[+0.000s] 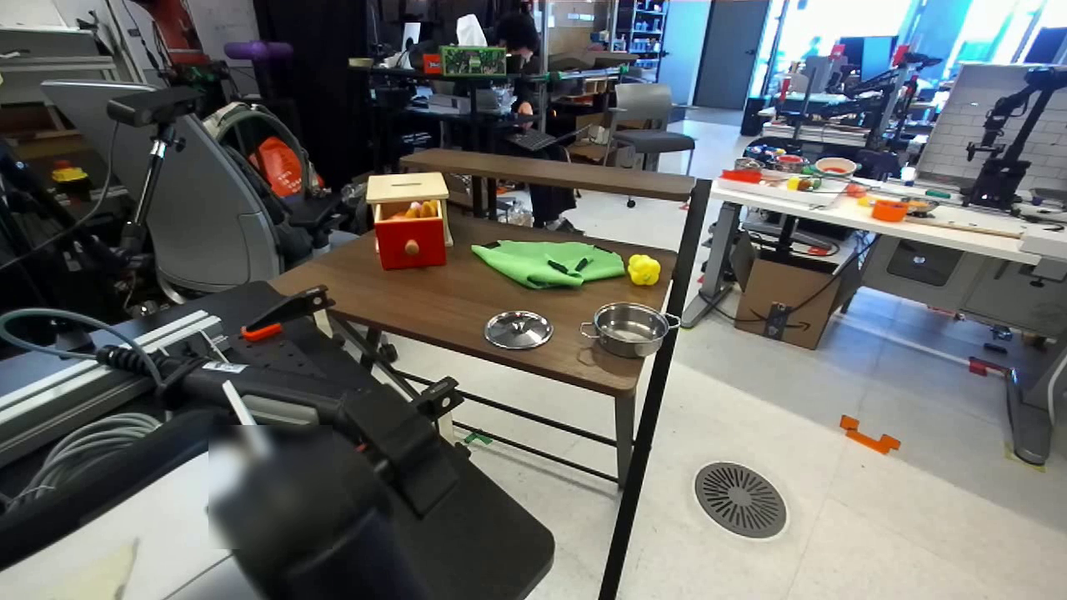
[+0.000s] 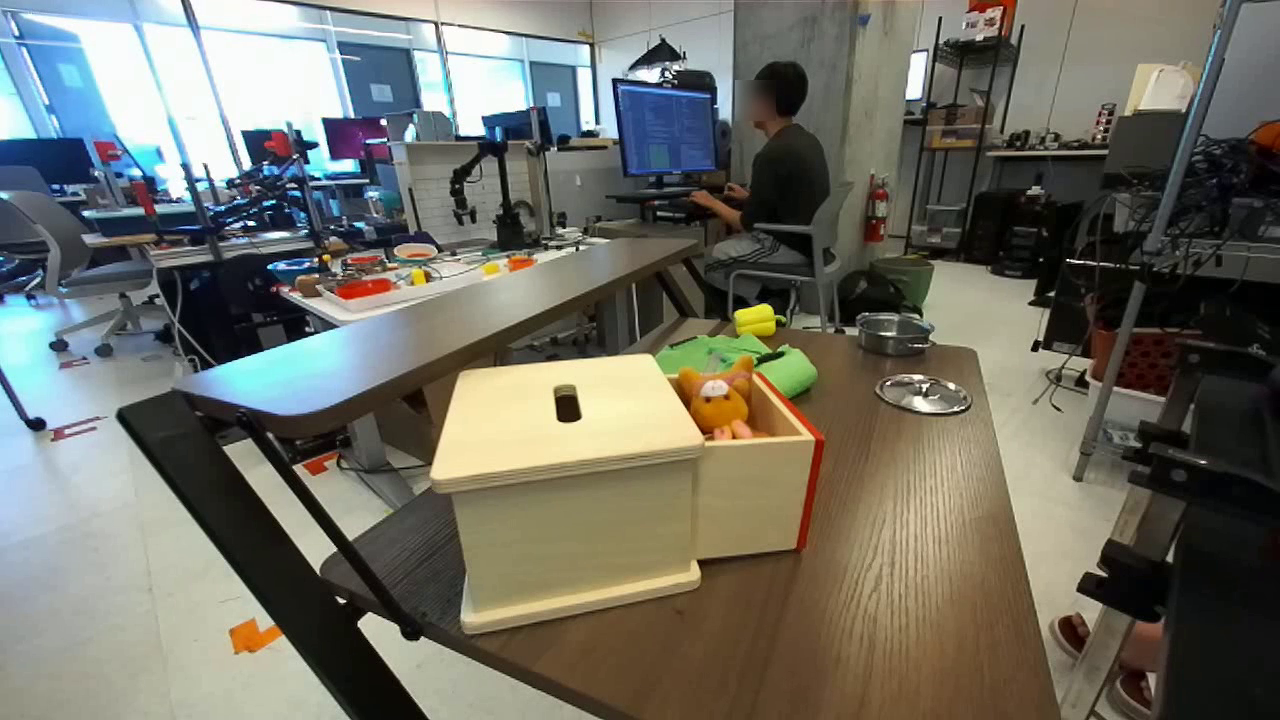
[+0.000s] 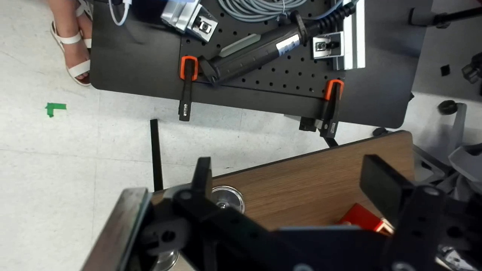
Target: Move the yellow object to the left
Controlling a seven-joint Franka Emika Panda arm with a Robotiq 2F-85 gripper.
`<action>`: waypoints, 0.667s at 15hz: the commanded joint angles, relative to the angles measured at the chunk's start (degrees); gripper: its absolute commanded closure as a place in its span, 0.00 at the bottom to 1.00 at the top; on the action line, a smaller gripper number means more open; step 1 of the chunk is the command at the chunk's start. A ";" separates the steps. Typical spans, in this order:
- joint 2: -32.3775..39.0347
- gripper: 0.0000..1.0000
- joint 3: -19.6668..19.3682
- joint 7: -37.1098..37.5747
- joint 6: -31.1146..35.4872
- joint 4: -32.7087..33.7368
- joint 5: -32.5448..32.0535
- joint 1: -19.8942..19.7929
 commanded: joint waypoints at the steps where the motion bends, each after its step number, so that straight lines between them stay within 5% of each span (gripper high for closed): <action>1: 10.15 0.00 -0.12 0.97 2.55 6.82 1.03 -0.64; 10: 36.37 0.00 3.11 4.99 9.72 27.01 0.40 -1.44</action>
